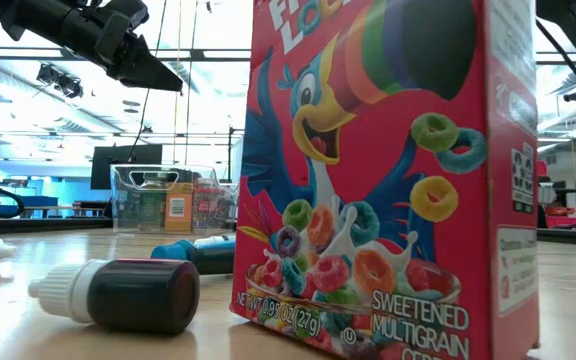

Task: Pick & Place Kitchen Items
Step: Put the green food coloring bottle into the black bin, then put the left black food coloring bottle into the black bin

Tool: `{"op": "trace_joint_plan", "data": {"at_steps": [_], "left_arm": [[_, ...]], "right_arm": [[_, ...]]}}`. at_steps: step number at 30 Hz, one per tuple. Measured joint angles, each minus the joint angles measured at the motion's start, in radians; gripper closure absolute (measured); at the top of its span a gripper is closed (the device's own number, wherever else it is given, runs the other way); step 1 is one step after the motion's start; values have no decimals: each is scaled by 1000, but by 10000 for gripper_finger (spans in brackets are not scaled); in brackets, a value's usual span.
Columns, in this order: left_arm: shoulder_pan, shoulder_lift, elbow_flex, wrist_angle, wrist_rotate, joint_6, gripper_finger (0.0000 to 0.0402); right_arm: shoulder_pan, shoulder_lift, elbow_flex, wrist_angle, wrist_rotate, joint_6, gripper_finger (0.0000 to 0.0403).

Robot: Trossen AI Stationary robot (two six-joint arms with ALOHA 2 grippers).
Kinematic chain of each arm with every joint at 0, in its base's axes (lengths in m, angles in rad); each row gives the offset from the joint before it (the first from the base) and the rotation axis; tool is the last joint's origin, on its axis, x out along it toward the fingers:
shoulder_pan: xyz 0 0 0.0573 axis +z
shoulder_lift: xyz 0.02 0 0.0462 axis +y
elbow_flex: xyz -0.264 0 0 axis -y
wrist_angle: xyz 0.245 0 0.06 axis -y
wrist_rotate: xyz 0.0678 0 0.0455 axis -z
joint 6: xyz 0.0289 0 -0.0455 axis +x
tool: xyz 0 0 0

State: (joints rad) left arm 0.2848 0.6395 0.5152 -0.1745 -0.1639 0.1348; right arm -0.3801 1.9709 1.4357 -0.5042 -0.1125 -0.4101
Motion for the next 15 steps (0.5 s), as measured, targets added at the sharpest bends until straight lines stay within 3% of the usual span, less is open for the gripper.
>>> {"op": "trace_joint_plan", "data": {"at_steps": [9,15], "left_arm": [[0,0,0,0,0,-24,239],[0,0,0,0,0,-24,239]], "right_arm": [[15,0,0,1,0,2,229],[51,-32,0,8,16,8,216]]}}
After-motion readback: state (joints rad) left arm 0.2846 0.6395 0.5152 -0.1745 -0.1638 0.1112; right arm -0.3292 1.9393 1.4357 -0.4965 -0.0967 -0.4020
